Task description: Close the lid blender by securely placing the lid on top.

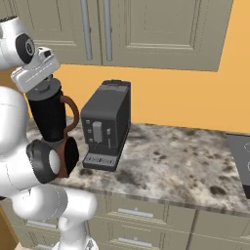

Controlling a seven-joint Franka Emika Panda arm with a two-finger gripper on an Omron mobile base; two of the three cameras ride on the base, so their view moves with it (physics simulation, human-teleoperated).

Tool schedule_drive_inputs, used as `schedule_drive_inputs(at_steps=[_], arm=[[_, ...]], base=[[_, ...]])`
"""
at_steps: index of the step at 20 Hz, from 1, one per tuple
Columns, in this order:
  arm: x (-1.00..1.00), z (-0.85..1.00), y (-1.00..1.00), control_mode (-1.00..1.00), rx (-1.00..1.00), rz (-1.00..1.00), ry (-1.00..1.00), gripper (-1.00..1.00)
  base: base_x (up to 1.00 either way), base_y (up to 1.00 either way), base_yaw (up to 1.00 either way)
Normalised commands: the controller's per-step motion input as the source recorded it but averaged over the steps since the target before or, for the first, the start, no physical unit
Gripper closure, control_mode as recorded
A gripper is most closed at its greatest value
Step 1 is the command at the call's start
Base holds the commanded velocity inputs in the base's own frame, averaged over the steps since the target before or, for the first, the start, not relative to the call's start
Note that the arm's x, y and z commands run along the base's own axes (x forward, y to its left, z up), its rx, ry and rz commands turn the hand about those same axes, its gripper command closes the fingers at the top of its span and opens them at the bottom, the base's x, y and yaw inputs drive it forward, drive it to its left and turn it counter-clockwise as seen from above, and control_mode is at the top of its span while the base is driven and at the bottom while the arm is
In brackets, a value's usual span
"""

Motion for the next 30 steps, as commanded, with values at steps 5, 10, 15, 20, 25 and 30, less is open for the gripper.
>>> schedule_drive_inputs(at_steps=[5,10,15,20,25,30], arm=[[0.14,-0.04,0.01,-1.00,0.00,0.00,0.00,1.00],[0.12,-0.01,0.09,-1.00,0.00,0.00,0.00,1.00],[-0.04,0.03,0.00,-1.00,0.00,0.00,0.01,1.00],[0.02,0.33,0.00,-1.00,0.00,0.00,0.11,1.00],[0.04,0.14,0.00,-1.00,0.00,0.00,0.12,1.00],[0.00,-0.41,0.01,-1.00,0.00,0.00,0.00,1.00]], base=[[0.00,0.00,0.00],[0.00,0.00,0.00],[0.00,0.00,0.00],[0.00,0.00,0.00],[0.00,0.00,0.00],[0.00,0.00,0.00]])
